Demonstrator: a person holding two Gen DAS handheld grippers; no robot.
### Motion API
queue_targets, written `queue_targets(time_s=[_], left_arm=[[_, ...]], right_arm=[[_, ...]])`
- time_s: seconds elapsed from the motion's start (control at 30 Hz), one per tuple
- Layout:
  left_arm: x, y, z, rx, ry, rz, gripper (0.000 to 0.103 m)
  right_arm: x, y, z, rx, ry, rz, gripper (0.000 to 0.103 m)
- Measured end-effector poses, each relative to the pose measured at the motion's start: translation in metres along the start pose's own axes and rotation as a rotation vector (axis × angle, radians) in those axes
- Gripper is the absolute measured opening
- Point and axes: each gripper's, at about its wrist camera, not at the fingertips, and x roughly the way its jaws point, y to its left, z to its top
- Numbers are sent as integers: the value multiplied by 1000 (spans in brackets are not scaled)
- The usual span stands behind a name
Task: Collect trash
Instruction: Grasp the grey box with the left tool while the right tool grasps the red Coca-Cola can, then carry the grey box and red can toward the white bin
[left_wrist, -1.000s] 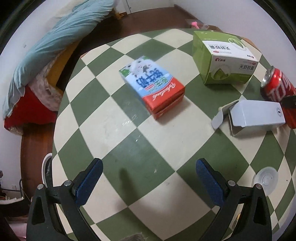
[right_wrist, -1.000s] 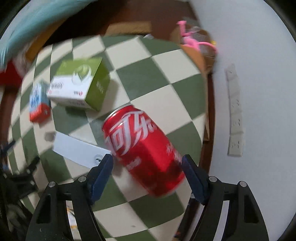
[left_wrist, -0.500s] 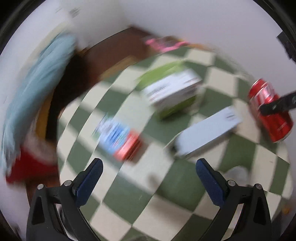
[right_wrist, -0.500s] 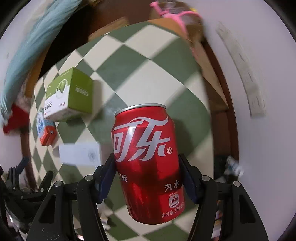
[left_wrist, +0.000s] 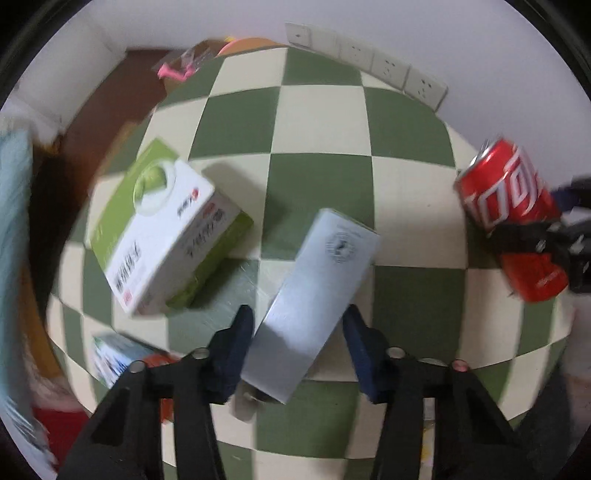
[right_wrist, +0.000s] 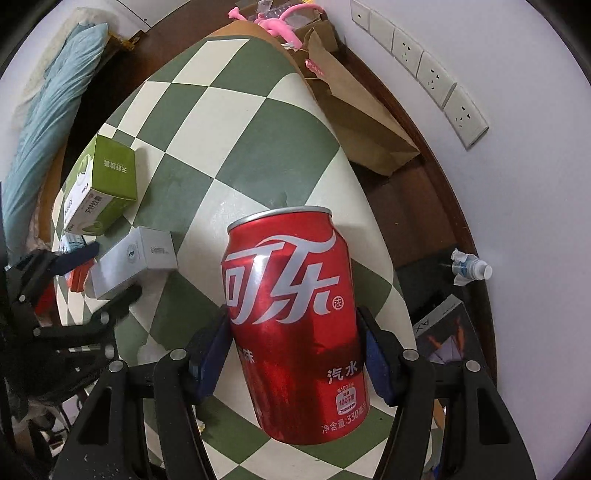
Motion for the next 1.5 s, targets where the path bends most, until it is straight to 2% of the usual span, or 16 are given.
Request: queue_targets(time_s=[0.1, 0.13, 0.2, 0.23, 0.53, 0.57, 0.6, 0.77, 0.87, 1.0, 1.13, 1.17, 1.23, 1.5], left_arm=[[1, 19, -15, -216, 67, -48, 41], [0, 27, -22, -308, 73, -104, 41], [0, 37, -31, -408, 53, -180, 41], [1, 37, -32, -415, 39, -190, 41], [15, 27, -12, -389, 5, -122, 41], [14, 23, -11, -390, -9, -111, 32], [12, 20, -11, -390, -15, -101, 32], [-9, 11, -23, -409, -73, -20, 32], [-34, 6, -33, -435, -135, 19, 32], [-68, 14, -56, -490, -224, 49, 32], [-109, 29, -94, -563, -313, 60, 32], [-117, 44, -103, -571, -324, 55, 32], [-131, 52, -118, -599, -357, 45, 32], [-187, 89, -206, -693, -458, 98, 32]], right_arm=[[0, 5, 1, -3, 2, 14, 67], [-1, 8, 1, -8, 0, 18, 67], [-1, 13, 0, -24, 5, 30, 67], [-1, 13, 0, -24, 8, 36, 67], [6, 20, 1, -17, 28, 30, 68], [7, 20, 1, -12, 26, 32, 68], [8, 21, 0, -8, 26, 35, 68], [10, 29, -3, -48, -4, -10, 66], [7, 34, -9, -62, -32, -45, 66], [-7, 43, -22, -64, -84, -36, 65], [-31, 57, -38, -81, -151, -9, 65], [-38, 62, -43, -88, -169, -1, 65], [-55, 76, -54, -106, -209, 19, 65], [-111, 146, -96, -211, -326, 111, 65]])
